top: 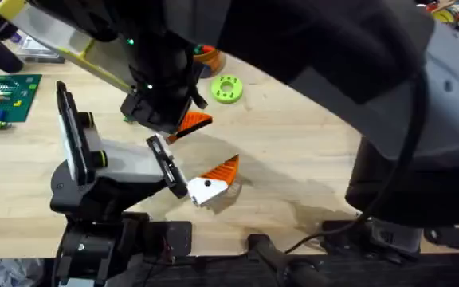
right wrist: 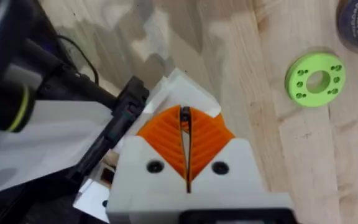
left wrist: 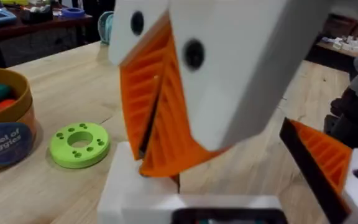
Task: Pick up the gripper from the table and insert it into the empty holder that is missing its gripper. Then pick up a screw, insert it into the mounting hole, and use the screwdriver to tighten it. Finally, clean up the table by picking up the vegetable and placing it into the bucket.
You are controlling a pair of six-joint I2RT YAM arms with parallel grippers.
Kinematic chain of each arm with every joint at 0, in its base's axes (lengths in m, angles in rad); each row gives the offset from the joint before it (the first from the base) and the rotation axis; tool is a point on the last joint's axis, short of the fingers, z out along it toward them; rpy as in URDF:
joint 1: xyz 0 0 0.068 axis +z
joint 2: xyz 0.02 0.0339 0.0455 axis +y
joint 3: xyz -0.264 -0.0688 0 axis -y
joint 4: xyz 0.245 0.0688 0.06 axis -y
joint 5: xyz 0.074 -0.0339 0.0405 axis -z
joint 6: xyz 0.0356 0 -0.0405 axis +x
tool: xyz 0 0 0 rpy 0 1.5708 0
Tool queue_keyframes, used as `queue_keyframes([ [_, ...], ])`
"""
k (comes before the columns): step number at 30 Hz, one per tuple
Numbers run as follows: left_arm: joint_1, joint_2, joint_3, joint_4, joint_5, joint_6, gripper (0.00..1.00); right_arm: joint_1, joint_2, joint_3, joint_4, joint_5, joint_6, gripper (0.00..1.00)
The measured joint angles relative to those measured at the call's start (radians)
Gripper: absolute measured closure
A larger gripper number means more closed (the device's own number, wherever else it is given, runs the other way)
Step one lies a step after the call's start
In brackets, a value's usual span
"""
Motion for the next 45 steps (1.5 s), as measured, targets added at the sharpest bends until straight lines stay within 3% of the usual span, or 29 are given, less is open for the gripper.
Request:
queue_keyframes([
  [24,0.000,0.000,0.000,0.000,0.000,0.000,0.010,0.000,0.000,0.000,-0.003,0.000,0.004,0.997],
  [25,0.000,0.000,0.000,0.000,0.000,0.000,0.010,0.000,0.000,0.000,-0.003,0.000,0.007,0.968],
  [26,0.000,0.000,0.000,0.000,0.000,0.000,0.010,0.000,0.000,0.000,-0.003,0.000,0.011,0.865],
  [29,0.000,0.000,0.000,0.000,0.000,0.000,0.010,0.000,0.000,0.000,-0.003,0.000,0.014,0.802],
  [37,0.000,0.000,0.000,0.000,0.000,-0.001,0.010,-0.001,0.000,0.000,-0.007,0.003,0.019,0.464],
  [40,0.000,0.000,0.000,0.000,0.000,-0.006,0.010,-0.007,0.000,0.000,-0.010,0.017,0.019,0.247],
  [42,0.000,0.000,0.000,-0.001,0.000,-0.010,0.010,-0.015,0.000,0.002,-0.011,0.034,0.017,0.044],
  [45,0.000,0.000,0.000,0.000,-0.001,-0.014,0.010,-0.023,0.000,0.004,-0.012,0.035,0.015,0.009],
])
